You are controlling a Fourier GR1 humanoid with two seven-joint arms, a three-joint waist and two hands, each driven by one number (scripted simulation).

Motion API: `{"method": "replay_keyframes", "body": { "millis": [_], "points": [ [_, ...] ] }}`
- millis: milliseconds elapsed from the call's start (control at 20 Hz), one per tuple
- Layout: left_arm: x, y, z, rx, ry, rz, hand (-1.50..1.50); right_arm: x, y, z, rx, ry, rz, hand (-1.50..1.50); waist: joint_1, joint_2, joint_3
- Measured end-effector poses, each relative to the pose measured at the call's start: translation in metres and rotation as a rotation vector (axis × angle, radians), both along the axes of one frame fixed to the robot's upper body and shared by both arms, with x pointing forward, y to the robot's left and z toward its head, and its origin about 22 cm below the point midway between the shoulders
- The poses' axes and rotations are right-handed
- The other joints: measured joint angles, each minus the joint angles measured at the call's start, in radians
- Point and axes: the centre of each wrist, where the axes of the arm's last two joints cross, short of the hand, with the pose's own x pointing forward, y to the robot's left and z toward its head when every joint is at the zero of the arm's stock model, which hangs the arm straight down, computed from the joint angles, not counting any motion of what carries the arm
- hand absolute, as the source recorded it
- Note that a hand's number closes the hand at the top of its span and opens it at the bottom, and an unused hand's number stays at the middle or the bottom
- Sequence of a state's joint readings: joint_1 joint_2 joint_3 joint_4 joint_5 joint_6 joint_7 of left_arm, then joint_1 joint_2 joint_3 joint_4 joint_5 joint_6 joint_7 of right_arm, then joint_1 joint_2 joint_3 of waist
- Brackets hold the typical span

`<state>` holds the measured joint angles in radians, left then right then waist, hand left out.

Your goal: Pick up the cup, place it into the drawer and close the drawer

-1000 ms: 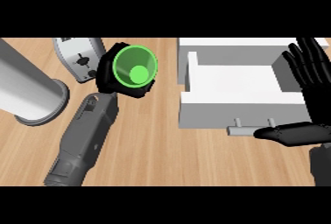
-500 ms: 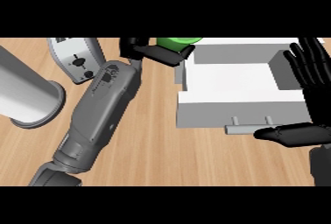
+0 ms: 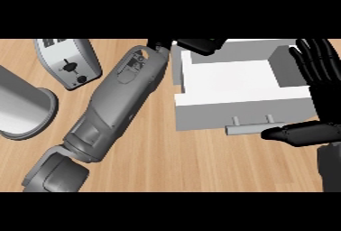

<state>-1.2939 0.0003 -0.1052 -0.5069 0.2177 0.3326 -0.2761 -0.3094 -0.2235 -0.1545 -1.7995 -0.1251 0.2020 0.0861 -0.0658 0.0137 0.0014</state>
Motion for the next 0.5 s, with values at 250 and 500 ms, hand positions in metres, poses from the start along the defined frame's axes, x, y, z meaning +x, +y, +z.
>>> {"method": "replay_keyframes", "body": {
  "millis": [250,500],
  "points": [
    [0.002,-0.005,-0.012,0.088,0.090,0.004,1.50,0.005,0.009,0.005,0.003,-0.012,0.028,-1.50,-0.033,0.009,0.000],
    [0.002,-0.002,-0.032,0.189,0.163,-0.025,1.50,0.007,0.014,0.006,-0.003,-0.027,0.066,-1.50,-0.076,0.021,0.001]
  ]
}}
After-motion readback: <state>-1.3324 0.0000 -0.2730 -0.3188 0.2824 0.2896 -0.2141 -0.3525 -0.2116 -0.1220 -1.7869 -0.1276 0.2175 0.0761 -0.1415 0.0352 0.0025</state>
